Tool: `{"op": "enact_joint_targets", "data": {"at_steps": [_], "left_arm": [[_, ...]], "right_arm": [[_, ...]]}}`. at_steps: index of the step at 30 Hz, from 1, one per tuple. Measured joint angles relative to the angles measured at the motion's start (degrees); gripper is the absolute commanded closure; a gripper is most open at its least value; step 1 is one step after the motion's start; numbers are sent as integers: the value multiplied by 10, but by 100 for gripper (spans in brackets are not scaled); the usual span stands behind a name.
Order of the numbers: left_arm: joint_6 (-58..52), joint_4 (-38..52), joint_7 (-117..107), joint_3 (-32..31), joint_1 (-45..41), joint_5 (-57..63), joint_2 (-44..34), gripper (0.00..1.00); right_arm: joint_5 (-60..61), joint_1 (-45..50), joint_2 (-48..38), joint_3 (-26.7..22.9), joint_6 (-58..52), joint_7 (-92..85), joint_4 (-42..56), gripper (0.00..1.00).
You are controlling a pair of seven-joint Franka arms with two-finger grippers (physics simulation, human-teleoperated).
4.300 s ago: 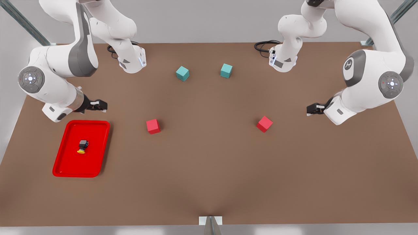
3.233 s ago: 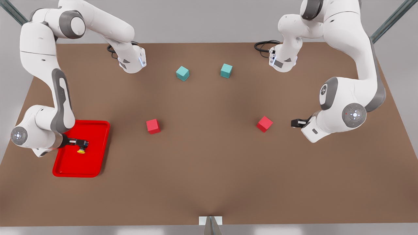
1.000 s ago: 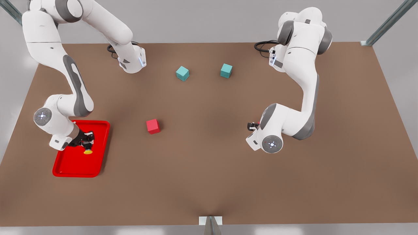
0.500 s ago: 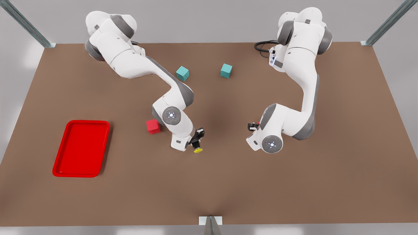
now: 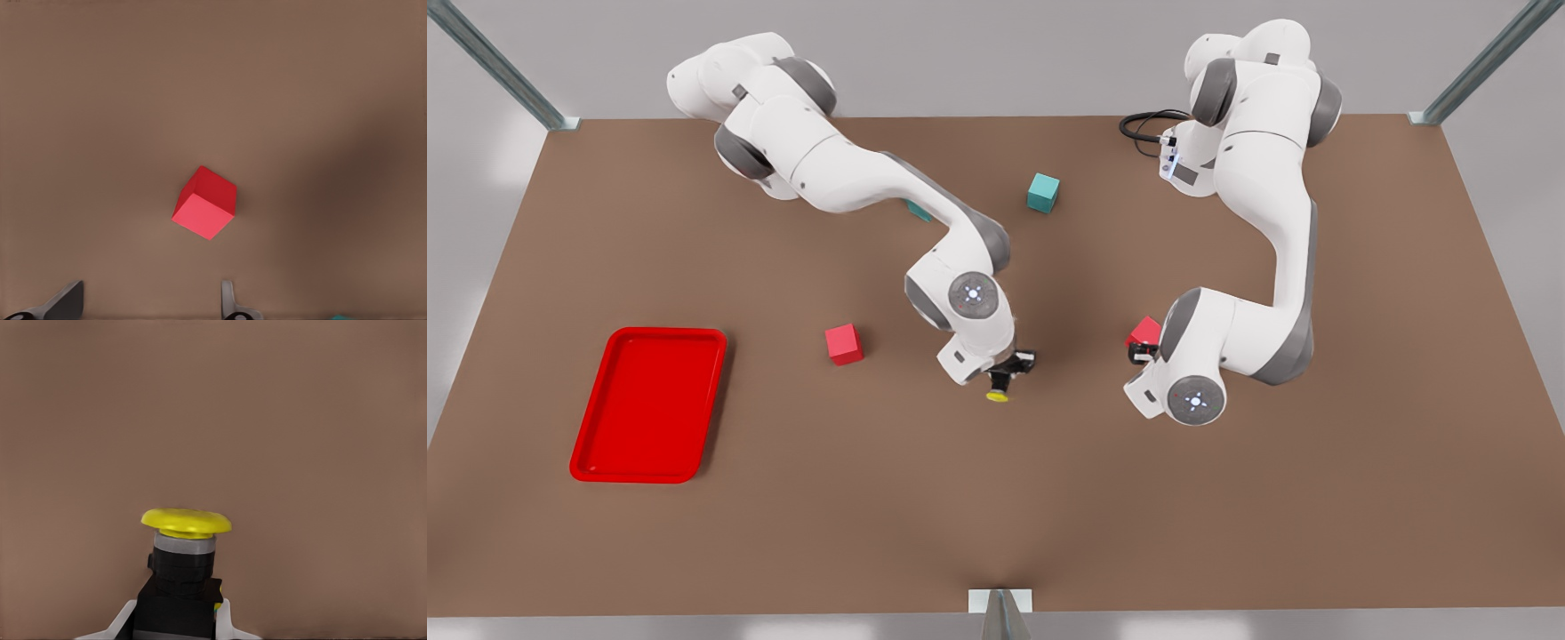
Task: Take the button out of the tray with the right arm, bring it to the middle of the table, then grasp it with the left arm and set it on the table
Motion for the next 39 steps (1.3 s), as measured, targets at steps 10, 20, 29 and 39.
{"op": "enact_joint_targets", "data": {"at_steps": [10, 20, 29, 39], "left_arm": [[-2, -5, 18, 1, 0, 4, 1, 0], [2, -6, 27, 0, -2, 11, 2, 0], [3, -8, 31, 1, 0, 15, 3, 0], [3, -8, 34, 2, -2, 24, 3, 0]], "right_arm": [[4, 5, 31, -1, -4, 125, -2, 0], [-7, 13, 59, -28, 32, 85, 13, 0], [-16, 27, 106, -70, 43, 20, 29, 0], [-1, 54, 145, -96, 93, -31, 29, 0]]}}
